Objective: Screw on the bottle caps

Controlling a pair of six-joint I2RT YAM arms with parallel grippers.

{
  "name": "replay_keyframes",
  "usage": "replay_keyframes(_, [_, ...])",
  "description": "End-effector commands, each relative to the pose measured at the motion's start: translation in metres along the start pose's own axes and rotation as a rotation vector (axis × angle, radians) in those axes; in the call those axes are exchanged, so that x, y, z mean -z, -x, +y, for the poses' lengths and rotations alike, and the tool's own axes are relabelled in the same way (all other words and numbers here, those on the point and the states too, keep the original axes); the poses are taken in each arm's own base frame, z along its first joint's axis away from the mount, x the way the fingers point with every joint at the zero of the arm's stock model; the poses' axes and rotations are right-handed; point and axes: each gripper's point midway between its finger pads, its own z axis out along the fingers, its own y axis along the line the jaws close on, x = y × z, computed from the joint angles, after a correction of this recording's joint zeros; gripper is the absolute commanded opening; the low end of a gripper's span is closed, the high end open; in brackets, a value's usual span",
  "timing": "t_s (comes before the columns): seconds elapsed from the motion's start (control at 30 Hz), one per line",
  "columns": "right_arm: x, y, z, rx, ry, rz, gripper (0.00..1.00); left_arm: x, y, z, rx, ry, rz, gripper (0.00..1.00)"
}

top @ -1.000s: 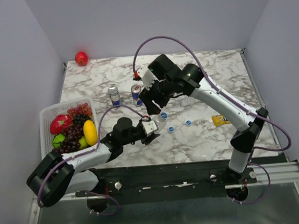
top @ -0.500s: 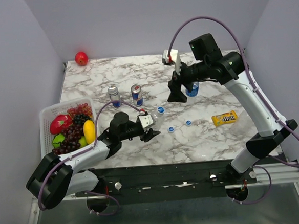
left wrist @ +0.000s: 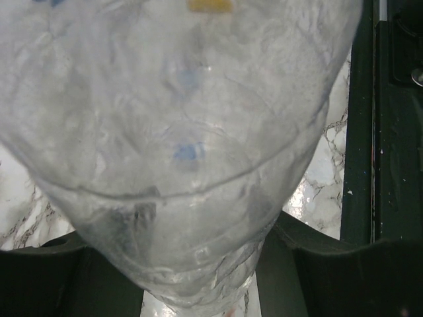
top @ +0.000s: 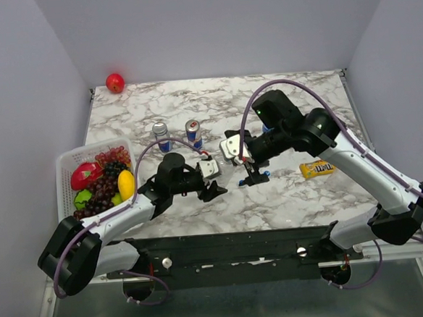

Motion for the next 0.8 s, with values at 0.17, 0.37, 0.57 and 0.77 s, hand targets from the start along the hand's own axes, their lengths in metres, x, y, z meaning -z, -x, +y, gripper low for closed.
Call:
replay_keyframes(0.17, [-0.011,0.001,-0.025,0.074,-0.071,0.01,1.0,-0.001,0.006,-0.005,-0.027,-0.061,0.011,0.0])
replay_keyframes(0.37, [-0.009,0.002,-0.027,0.068,-0.089,0.012,1.0,0.0,0.004,-0.006,-0.031,-0.064,0.013,0.0])
replay_keyframes(0.57, [-0.013,-0.014,-0.014,0.082,-0.023,0.064,1.0,0.001,0.011,-0.002,-0.013,-0.04,-0.009,0.0])
replay_keyframes(0.77, [-0.017,-0.031,-0.009,0.061,-0.021,0.11,1.0,0.003,0.016,0.002,0.032,-0.017,-0.034,0.0])
